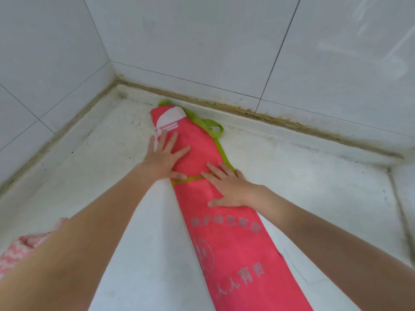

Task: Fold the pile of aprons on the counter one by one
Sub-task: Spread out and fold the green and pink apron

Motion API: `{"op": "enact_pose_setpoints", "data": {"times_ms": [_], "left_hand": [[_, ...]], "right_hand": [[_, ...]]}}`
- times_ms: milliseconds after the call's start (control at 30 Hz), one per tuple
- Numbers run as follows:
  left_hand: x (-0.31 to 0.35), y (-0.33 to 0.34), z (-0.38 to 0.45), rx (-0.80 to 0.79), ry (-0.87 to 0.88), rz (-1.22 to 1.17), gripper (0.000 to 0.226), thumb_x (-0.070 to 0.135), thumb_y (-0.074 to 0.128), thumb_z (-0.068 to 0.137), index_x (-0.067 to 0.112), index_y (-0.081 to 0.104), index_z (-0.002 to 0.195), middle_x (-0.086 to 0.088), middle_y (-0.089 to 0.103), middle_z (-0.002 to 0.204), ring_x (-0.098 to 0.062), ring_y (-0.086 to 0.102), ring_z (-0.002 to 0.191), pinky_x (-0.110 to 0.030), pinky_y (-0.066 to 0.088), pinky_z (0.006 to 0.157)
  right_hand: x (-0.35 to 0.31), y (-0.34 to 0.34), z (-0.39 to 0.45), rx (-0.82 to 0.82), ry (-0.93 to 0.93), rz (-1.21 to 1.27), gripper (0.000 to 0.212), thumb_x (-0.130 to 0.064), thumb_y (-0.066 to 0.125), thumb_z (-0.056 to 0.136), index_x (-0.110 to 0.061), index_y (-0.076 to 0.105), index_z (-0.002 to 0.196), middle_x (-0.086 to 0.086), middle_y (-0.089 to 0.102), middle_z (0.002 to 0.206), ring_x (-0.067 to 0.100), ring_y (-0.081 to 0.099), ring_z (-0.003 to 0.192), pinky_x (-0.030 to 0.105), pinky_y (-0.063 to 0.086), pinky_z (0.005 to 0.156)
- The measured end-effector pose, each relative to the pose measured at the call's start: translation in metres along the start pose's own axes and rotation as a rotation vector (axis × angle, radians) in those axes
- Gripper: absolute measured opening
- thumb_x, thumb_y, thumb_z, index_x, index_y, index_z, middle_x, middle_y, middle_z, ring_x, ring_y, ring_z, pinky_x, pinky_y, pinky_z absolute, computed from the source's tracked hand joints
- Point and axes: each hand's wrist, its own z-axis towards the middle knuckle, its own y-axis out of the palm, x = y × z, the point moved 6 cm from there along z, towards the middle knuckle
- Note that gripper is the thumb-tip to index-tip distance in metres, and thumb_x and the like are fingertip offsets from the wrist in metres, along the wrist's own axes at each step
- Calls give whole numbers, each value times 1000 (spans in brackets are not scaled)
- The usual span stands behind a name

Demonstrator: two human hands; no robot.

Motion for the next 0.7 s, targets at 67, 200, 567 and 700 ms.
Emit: {"op": "enact_pose_setpoints", "data": {"times_ms": [67,200,567,700], "left_hand": [[-9,-10,-10,133,-105,-27,77,50,50,90,31,7,151,-14,-10,157,-33,-13,144,-56,-2,113],[30,-9,-58,518,-19,-170,57,22,74,70,12,60,124,-23,49,135,-46,48,122,-65,39,92],[58,38,-172,479,114,-349,36,31,39,84,12,58,108,-15,60,106,-36,59,81,-42,56,60],[59,62,-207,381,47,-527,30,22,36,84,4,52,101,-23,55,94,-40,57,74,-46,55,65]], "right_hand": [[0,3,10,71,47,7,85,-61,43,89,-30,-6,151,-3,-20,157,23,-16,145,54,-1,115],[-3,-9,40,234,235,131,79,-62,34,92,-27,-7,151,3,-21,156,26,-17,144,53,-3,114],[-63,-13,-69,433,255,89,39,-32,46,94,-8,47,126,12,34,134,33,34,123,43,38,97],[-60,49,-113,229,502,500,33,-28,52,92,-1,51,111,14,53,112,31,54,106,32,42,79]]}}
